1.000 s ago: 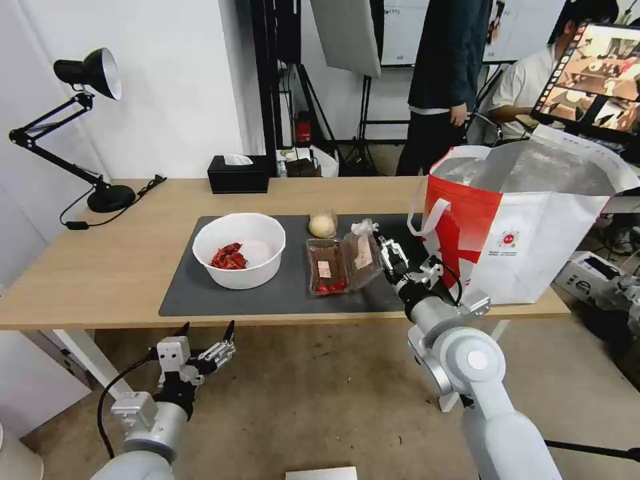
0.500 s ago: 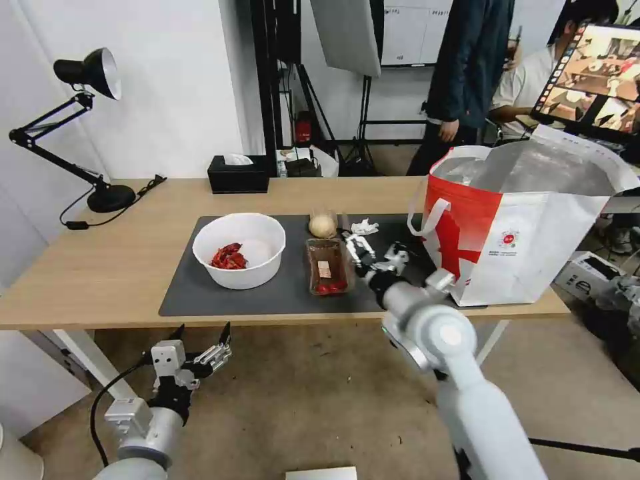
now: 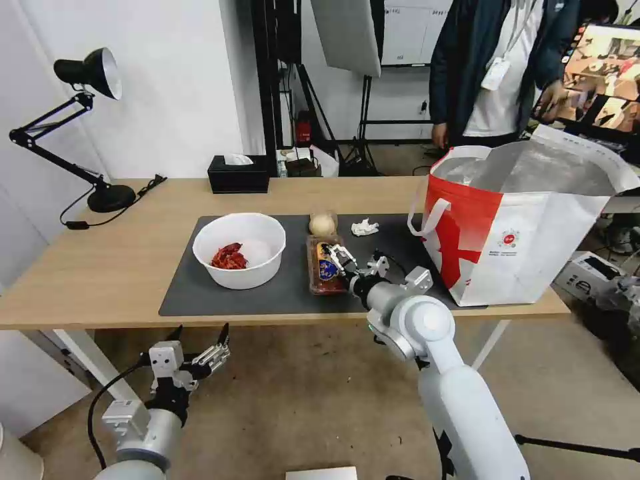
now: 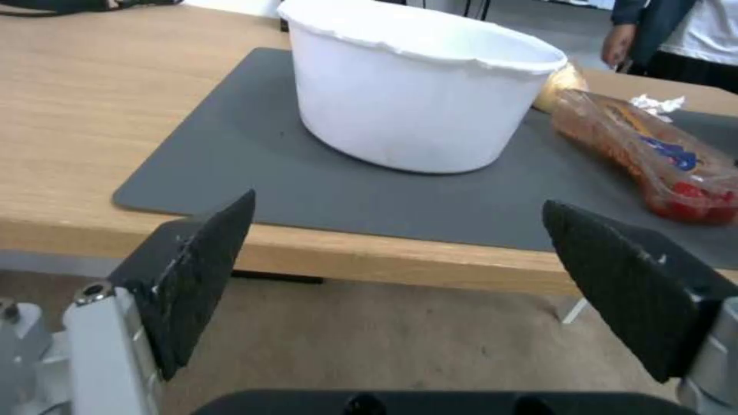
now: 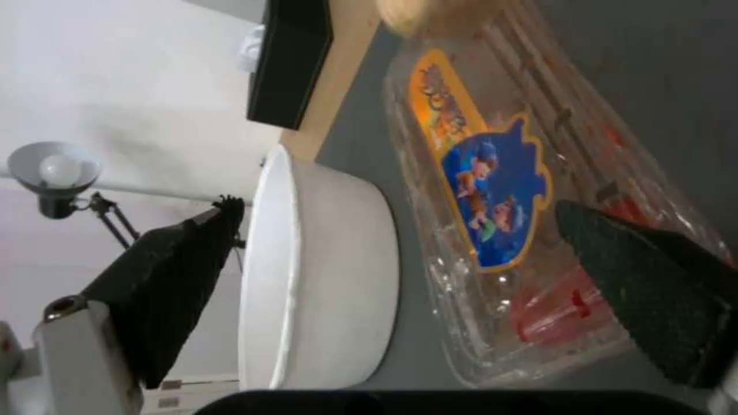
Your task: Pick up the trash from the table and place it into the takeout bag.
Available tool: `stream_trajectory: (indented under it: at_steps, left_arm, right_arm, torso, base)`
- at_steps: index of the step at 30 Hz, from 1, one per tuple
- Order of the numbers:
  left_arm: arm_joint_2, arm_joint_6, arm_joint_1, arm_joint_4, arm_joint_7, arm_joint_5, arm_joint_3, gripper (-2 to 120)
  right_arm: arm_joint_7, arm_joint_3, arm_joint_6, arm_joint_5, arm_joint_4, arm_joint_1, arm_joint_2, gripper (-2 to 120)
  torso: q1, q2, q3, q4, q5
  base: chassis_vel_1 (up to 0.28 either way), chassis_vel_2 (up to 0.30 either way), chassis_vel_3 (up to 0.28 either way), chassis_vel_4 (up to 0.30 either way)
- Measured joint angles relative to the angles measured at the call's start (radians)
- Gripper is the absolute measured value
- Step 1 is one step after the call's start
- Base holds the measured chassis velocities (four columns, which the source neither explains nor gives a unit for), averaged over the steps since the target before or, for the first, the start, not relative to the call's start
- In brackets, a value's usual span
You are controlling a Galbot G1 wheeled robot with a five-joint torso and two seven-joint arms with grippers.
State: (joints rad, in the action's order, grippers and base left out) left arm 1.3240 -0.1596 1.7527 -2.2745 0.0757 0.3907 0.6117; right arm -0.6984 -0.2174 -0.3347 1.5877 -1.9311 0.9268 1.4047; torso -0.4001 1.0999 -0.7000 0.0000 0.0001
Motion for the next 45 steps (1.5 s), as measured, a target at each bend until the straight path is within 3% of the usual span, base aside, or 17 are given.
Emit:
stream_trajectory:
  at_steps: [5,8,9,12,13,17,22,25,35,45]
  left_arm:
    - [-0.001,0.003,0.001,-0.003,0.0,0.002,0.003,100]
    - [-0.002,0.007,0.001,-0.007,0.0,0.003,0.004,100]
    - [-0.002,0.007,0.001,-0.007,0.0,0.003,0.004,100]
    - [0.0,0.008,0.002,-0.01,0.0,0.004,0.004,100]
    - [0.0,0.008,0.002,-0.01,0.0,0.004,0.004,100]
    - [-0.001,0.009,0.002,-0.011,-0.001,0.004,0.005,100]
    - [-0.001,0.01,0.0,-0.01,-0.003,0.004,0.005,100]
    - [-0.002,0.01,-0.002,-0.01,-0.004,0.005,0.004,100]
    - [-0.001,0.011,0.001,-0.01,-0.006,0.006,0.007,100]
    - [-0.003,0.015,0.003,-0.01,-0.009,0.01,0.007,100]
  right_arm:
    - [0.128,0.029,-0.013,-0.112,-0.018,-0.019,-0.058,100]
    - [0.303,0.098,-0.02,-0.387,0.002,-0.088,-0.163,93]
    - [0.303,0.098,-0.02,-0.387,0.002,-0.088,-0.163,93]
    - [0.486,0.175,-0.019,-0.616,0.065,-0.195,-0.268,80]
    - [0.486,0.175,-0.019,-0.616,0.065,-0.195,-0.268,80]
    - [0.646,0.268,-0.02,-0.738,0.188,-0.349,-0.357,61]
    - [0.802,0.328,-0.018,-0.782,0.313,-0.437,-0.385,47]
    - [0.911,0.379,-0.002,-0.809,0.399,-0.49,-0.38,30]
    - [0.941,0.445,0.0,-0.858,0.478,-0.53,-0.343,0]
    - [0.932,0.469,0.0,-0.904,0.533,-0.533,-0.322,0]
  torso:
    - [0.0,0.0,0.0,0.0,-0.0001]
    - [0.0,0.0,0.0,-0.0001,0.0001]
    - [0.0,0.0,0.0,-0.0001,0.0001]
    - [0.0,0.0,0.0,-0.0001,0.0001]
    - [0.0,0.0,0.0,-0.0001,0.0001]
    - [0.0,0.0,0.0,0.0,-0.0001]
    - [0.0,0.0,0.0,0.0,-0.0001]
    - [0.0,0.0,0.0,0.0,0.0]
    - [0.0,0.0,0.0,0.0001,-0.0001]
    - [0.0,0.0,0.0,0.0,-0.0001]
  base:
    - [0.0,0.0,0.0,0.0]
    - [0.0,0.0,0.0,0.0]
    - [0.0,0.0,0.0,0.0]
    - [0.0,0.0,0.0,0.0]
    - [0.0,0.0,0.0,0.0]
    - [0.0,0.0,0.0,0.0]
    - [0.0,0.0,0.0,0.0]
    - [0.0,0.0,0.0,0.0]
    - [0.0,0.0,0.0,0.0]
    - [0.0,0.0,0.0,0.0]
